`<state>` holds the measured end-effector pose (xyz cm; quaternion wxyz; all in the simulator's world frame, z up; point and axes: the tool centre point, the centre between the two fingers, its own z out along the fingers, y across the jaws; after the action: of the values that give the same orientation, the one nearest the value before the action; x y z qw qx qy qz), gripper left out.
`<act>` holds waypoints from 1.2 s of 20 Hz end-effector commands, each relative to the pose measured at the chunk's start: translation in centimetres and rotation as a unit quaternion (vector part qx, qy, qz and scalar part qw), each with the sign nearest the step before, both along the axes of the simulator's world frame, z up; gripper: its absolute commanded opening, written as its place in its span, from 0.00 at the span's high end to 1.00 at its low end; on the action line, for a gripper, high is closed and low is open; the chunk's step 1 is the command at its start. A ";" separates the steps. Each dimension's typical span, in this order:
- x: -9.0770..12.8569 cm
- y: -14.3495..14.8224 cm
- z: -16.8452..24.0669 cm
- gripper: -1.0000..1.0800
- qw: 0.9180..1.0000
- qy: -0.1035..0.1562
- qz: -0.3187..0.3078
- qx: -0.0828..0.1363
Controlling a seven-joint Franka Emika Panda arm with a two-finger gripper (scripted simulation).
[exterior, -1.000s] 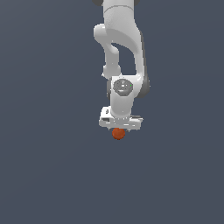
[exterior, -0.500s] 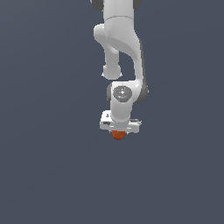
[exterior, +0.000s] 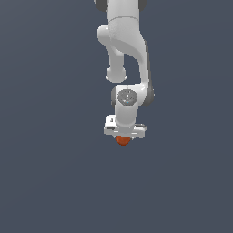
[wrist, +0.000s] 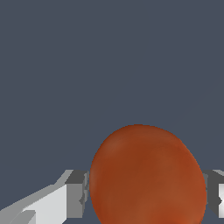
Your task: Pick up the object and move it to a goal position.
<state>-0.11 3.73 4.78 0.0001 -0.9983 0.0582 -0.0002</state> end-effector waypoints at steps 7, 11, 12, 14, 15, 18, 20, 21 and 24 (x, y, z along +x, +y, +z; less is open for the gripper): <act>-0.5 0.9 1.5 1.00 1.000 0.000 0.000 0.000; -1.1 2.0 3.5 1.00 1.000 0.000 0.000 0.000; -1.3 2.4 4.1 1.00 1.000 0.000 0.000 0.000; -1.7 3.2 5.5 1.00 1.000 0.000 0.000 0.000; -2.0 3.7 6.3 1.00 1.000 0.000 0.000 0.000; -2.8 5.3 9.0 1.00 1.000 0.000 0.000 0.000; -3.4 6.4 11.0 1.00 1.000 0.000 0.000 -0.001; -3.7 7.1 12.1 1.00 1.000 0.000 0.000 -0.001; -4.7 8.9 15.3 1.00 1.000 0.000 0.000 -0.001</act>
<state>-4.30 11.72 18.32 -0.0008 -0.9983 0.0581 0.0007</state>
